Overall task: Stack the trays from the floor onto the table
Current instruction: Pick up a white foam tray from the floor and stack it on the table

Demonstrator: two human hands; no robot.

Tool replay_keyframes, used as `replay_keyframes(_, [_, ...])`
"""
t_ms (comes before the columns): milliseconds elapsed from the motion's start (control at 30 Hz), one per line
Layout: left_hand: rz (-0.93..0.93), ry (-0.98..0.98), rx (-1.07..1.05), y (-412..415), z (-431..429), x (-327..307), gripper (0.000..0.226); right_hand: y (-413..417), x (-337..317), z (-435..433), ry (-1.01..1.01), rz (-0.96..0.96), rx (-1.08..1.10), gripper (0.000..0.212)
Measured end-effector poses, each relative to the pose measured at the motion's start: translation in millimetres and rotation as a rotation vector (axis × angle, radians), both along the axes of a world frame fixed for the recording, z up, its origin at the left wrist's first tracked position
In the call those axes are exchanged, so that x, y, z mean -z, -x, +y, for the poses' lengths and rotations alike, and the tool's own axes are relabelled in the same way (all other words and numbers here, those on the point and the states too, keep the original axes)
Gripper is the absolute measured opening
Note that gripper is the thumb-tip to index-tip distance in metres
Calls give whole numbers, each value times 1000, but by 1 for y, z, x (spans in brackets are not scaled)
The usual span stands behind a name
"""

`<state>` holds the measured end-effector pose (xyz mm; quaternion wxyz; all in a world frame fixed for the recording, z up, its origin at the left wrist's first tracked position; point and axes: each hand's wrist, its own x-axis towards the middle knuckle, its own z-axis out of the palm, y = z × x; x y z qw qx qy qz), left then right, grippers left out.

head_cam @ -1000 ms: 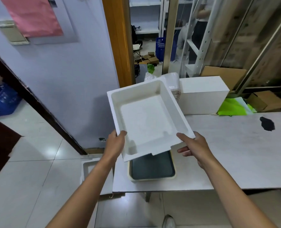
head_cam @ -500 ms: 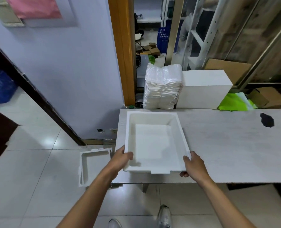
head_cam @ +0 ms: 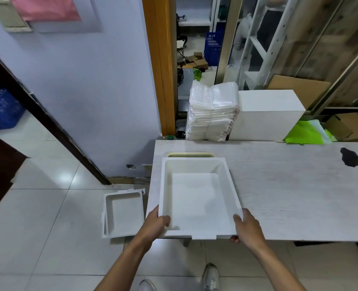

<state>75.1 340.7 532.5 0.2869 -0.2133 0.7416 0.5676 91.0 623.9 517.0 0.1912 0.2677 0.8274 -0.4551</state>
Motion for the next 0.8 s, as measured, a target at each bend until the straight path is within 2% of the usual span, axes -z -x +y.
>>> replay_keyframes(133, [11,19,-10,10,-3,3,43,12,0,-4,14,3,-8,30])
replay_keyframes(333, [44,29,-57,28,-2,4,32,35,0,-7,7,4,-7,31])
replay_keyframes(800, [105,27,7,44,4,9,44,52,12,-7,125,-1,57,44])
